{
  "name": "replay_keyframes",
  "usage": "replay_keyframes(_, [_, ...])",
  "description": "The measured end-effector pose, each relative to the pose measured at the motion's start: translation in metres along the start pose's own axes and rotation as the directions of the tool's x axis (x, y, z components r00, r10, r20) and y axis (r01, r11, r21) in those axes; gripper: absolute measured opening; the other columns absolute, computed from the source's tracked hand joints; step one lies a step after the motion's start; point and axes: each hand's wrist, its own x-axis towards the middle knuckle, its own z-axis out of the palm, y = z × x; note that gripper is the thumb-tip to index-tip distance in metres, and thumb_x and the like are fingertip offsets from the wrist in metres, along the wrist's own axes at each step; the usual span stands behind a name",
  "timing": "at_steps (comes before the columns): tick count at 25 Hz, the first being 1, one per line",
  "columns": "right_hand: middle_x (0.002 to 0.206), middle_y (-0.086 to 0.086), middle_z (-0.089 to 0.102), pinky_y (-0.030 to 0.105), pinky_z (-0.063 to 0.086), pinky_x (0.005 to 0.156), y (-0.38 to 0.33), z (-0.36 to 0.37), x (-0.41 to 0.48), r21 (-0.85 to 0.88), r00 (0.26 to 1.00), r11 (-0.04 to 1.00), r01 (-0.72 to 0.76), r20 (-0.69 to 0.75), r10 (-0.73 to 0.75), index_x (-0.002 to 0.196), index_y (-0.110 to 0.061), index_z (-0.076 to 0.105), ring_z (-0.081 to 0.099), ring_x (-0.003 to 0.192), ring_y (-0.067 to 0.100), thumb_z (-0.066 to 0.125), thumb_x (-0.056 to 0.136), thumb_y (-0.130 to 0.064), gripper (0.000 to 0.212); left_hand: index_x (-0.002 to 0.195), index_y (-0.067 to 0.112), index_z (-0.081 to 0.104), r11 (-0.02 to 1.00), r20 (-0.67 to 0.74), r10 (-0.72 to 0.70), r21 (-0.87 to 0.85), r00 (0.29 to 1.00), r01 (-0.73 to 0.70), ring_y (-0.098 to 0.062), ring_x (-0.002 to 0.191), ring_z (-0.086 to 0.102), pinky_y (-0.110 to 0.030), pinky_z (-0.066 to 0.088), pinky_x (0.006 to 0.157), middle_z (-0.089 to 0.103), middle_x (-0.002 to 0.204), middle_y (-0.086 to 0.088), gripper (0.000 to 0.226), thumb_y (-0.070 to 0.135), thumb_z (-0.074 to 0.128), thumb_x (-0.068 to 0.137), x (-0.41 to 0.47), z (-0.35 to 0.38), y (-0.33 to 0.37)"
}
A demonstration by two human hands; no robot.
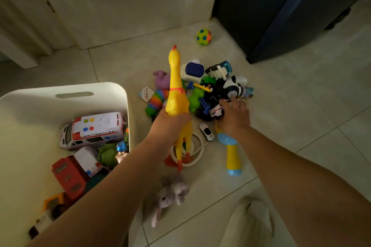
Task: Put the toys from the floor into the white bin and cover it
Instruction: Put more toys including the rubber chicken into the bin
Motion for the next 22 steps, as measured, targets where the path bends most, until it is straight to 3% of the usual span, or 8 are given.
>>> replay_keyframes(3, [0.16,0.011,0.012,0.05,0.017,0.117,-0.008,0.013,0.014,-0.081,0.997,0.995,0.059,-0.048,-0.063,0.144,-0.03,0.036,0.007,0.146,0.039,0.061,0.088,-0.018,0.063,0.125,0.014,0.053,0.997,0.01,-0.077,0.023,0.997,0.077,-0.034,0.102,0.063,-0.047,0.052,0.092,0.064,0.113,-0.012,0.048,0.035,0.068,0.084,0.013,0.007,-0.004])
replay_keyframes(6, [0.145,0.017,0.04,0.047,0.031,0.107,-0.006,0.02,0.011,-0.026,0.963,0.999,0.026,-0.269,-0.033,0.131,-0.024,0.052,0.031,0.135,0.041,0.064,0.086,-0.024,0.046,0.124,0.012,0.054,0.996,-0.01,-0.084,0.029,0.996,0.084,-0.029,0.098,0.061,-0.04,0.05,0.083,0.062,0.109,-0.009,0.049,0.036,0.067,0.085,0.023,0.006,-0.007])
replay_keyframes(9, [0.119,0.012,0.059,0.043,0.043,0.092,-0.005,0.012,-0.006,0.268,0.844,0.948,0.173,-0.536,-0.003,0.121,-0.02,0.061,0.05,0.113,0.033,0.066,0.085,-0.036,0.041,0.115,0.011,0.056,0.994,0.024,-0.073,-0.083,0.997,0.075,-0.023,0.082,0.063,-0.033,0.048,0.067,0.065,0.095,-0.005,0.041,0.036,0.067,0.084,0.022,0.004,-0.007])
replay_keyframes(11, [0.11,0.004,0.062,0.04,0.047,0.088,-0.018,-0.006,-0.025,0.513,0.809,0.781,0.357,-0.588,0.016,0.116,-0.021,0.062,0.053,0.106,0.024,0.065,0.085,-0.04,0.037,0.11,0.008,0.06,0.944,0.148,-0.071,-0.311,0.986,0.115,-0.027,0.084,0.07,-0.036,0.055,0.072,0.072,0.095,-0.01,0.037,0.032,0.069,0.083,0.017,0.003,-0.002])
replay_keyframes(13, [0.105,-0.004,0.065,0.039,0.051,0.087,-0.038,-0.032,-0.039,0.715,0.875,0.586,0.382,-0.483,0.018,0.111,-0.028,0.062,0.058,0.102,0.016,0.062,0.085,-0.045,0.031,0.109,0.013,0.062,0.904,0.22,0.029,-0.423,0.975,0.068,-0.031,0.093,0.071,-0.045,0.055,0.085,0.074,0.101,-0.013,0.031,0.029,0.066,0.082,0.016,0.004,0.001])
replay_keyframes(16, [0.102,-0.007,0.071,0.046,0.054,0.091,-0.061,-0.06,-0.045,0.956,0.99,0.259,0.137,-0.125,-0.062,0.1,-0.035,0.066,0.067,0.098,0.012,0.059,0.085,-0.054,0.025,0.109,0.014,0.063,0.9,0.304,0.175,-0.436,0.937,-0.027,-0.029,0.089,0.072,-0.046,0.054,0.083,0.075,0.095,-0.011,0.029,0.024,0.062,0.082,0.009,0.0,0.008])
replay_keyframes(20, [0.123,0.001,0.065,0.048,0.046,0.101,-0.064,-0.069,-0.035,0.901,0.987,0.433,-0.027,0.093,-0.133,0.121,-0.032,0.063,0.06,0.114,0.021,0.038,0.081,-0.077,0.065,0.114,0.016,0.062,0.955,0.381,0.129,-0.298,0.916,-0.01,-0.03,0.092,0.072,-0.052,0.052,0.091,0.075,0.102,-0.012,0.047,0.027,0.07,0.07,0.006,-0.009,0.012])
replay_keyframes(22, [0.114,0.011,0.068,0.042,0.053,0.087,-0.053,-0.068,-0.023,0.903,0.979,0.403,-0.147,0.19,-0.068,0.12,-0.024,0.063,0.065,0.102,0.027,0.023,0.086,-0.078,0.075,0.115,0.016,0.062,0.958,0.294,0.128,-0.282,0.947,-0.042,-0.034,0.097,0.071,-0.054,0.051,0.094,0.074,0.104,-0.013,0.051,0.026,0.074,0.067,0.008,-0.015,0.012])
